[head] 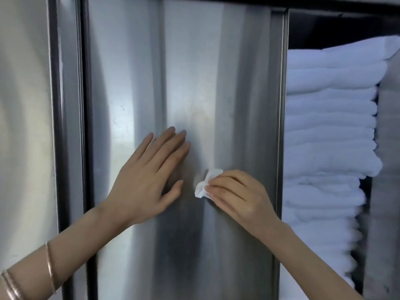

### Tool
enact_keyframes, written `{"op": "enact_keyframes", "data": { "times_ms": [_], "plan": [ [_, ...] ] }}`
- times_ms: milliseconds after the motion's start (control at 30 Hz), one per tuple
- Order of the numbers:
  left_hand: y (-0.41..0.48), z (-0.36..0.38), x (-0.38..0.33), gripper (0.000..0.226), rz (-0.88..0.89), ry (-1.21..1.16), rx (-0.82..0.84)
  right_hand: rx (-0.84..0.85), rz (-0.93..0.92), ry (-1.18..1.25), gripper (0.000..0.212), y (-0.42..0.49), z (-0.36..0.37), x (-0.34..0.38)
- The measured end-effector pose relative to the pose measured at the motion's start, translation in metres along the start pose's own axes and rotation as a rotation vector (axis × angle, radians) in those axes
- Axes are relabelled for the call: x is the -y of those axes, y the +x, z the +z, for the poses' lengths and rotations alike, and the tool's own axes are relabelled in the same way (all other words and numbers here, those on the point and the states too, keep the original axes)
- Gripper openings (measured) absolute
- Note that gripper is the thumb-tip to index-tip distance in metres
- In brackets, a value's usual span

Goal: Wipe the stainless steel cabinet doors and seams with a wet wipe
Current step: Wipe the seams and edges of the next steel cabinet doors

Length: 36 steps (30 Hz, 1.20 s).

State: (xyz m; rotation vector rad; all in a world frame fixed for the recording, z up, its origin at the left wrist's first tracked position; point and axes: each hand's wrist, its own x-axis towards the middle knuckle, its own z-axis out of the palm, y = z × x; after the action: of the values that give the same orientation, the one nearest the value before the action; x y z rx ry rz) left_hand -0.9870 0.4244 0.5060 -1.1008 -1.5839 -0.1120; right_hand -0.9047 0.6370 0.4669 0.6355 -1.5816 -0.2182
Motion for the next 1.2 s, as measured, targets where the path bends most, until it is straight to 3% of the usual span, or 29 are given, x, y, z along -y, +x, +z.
{"op": "enact_keyframes", "data": {
  "times_ms": [100, 233, 433, 833, 1000, 1200],
  "plan": [
    [0.037, 0.003, 0.002, 0.064, 0.052, 0.018, -0.070, -0.125, 0.002, -0.085, 0.006, 0.015, -0.022, -0.027],
    [0.096, 0.010, -0.010, 0.066, 0.073, 0.047, -0.105, -0.163, 0.022, -0.256, 0.006, 0.032, -0.054, -0.076],
    [0.152, 0.028, -0.015, 0.072, -0.053, 0.116, -0.109, -0.224, 0.077, -0.216, 0.003, 0.065, -0.057, -0.128],
    [0.152, 0.041, -0.013, 0.070, -0.073, 0.171, -0.189, -0.164, -0.098, -0.190, 0.006, 0.107, -0.046, -0.186],
    [0.153, 0.039, -0.013, 0.070, -0.070, 0.169, -0.177, -0.089, -0.067, -0.326, 0.025, 0.089, -0.045, -0.184],
    [0.152, 0.041, -0.010, 0.070, -0.077, 0.185, -0.166, -0.068, -0.051, -0.331, 0.021, 0.144, -0.051, -0.198]
  ]
}}
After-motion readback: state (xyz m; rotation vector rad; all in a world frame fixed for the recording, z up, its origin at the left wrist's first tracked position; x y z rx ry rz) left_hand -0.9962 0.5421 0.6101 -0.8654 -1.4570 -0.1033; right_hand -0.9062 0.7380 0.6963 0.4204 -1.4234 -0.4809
